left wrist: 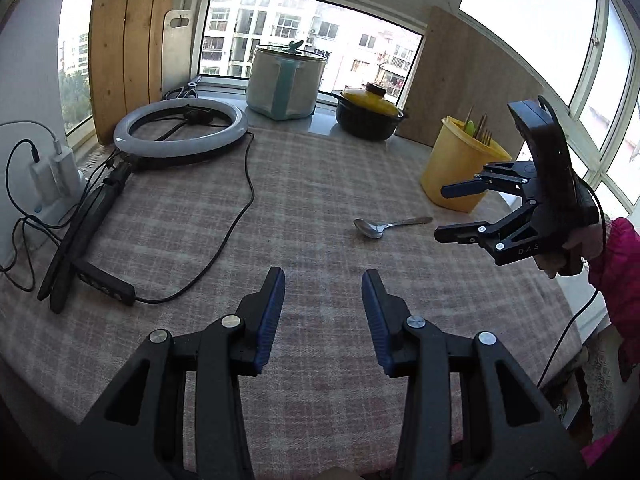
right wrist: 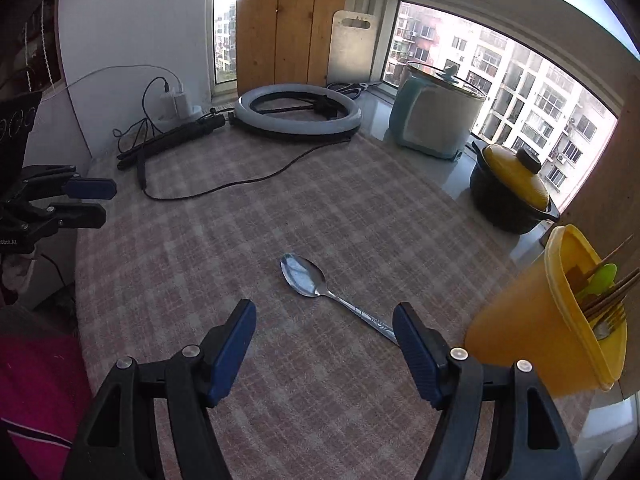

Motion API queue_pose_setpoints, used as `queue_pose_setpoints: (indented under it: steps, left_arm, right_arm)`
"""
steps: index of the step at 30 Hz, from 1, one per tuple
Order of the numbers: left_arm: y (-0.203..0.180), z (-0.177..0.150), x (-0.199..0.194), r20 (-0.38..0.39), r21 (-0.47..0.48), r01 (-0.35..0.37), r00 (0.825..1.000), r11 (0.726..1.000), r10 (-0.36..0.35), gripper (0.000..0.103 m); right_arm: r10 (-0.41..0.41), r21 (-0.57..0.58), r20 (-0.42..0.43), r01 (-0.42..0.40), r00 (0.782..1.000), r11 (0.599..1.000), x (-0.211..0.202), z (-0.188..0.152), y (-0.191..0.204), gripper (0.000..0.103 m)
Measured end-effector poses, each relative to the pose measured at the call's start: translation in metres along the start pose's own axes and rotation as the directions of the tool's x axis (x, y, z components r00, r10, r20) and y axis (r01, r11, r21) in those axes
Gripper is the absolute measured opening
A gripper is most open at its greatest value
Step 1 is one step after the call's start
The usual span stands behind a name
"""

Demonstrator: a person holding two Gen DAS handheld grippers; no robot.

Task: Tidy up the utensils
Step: 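Close the right tool on the handle of the second metal spoon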

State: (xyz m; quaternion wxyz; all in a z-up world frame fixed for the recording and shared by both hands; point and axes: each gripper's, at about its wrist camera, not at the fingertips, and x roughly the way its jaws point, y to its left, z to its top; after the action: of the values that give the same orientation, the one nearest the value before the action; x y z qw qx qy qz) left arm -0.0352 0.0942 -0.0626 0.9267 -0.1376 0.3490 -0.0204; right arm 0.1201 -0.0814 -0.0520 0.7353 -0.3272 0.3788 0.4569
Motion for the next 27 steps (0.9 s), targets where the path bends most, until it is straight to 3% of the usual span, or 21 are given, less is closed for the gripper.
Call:
queue_pose_setpoints:
  steps: [5,11,13,20,24,27]
  left_arm:
    - [0.006,-0.005,-0.003,-0.001,-0.023,0.002,1.0,1.0,-0.002,0.04]
    - [0.014,-0.006,-0.012,0.01,-0.038,-0.011,1.0,0.999,0.011,0.04]
    - [0.019,-0.007,-0.014,0.013,-0.048,-0.019,1.0,0.999,0.019,0.04]
    - [0.031,-0.008,-0.015,0.012,-0.073,-0.033,0.999,0.997,0.034,0.04]
    - [0.03,-0.006,-0.014,0.009,-0.072,-0.03,0.999,0.997,0.031,0.04]
    - [0.028,-0.005,-0.013,0.008,-0.068,-0.026,1.0,0.997,0.026,0.04]
  right_arm:
    - [-0.006,-0.152,-0.143,-0.016,0.99,0.988,0.051,0.013,0.012,0.068]
    - [0.02,-0.164,-0.217,-0.056,0.976,0.985,0.083,0.021,0.002,0.063]
    - [0.031,-0.167,-0.228,-0.07,0.973,0.983,0.088,0.025,-0.001,0.055]
    - [0.059,-0.16,-0.246,-0.1,0.968,0.982,0.105,0.04,-0.013,0.055]
    - [0.085,-0.136,-0.257,-0.123,0.963,0.983,0.118,0.049,-0.018,0.045]
    - [0.118,-0.097,-0.252,-0.146,0.96,0.984,0.131,0.057,-0.026,0.045]
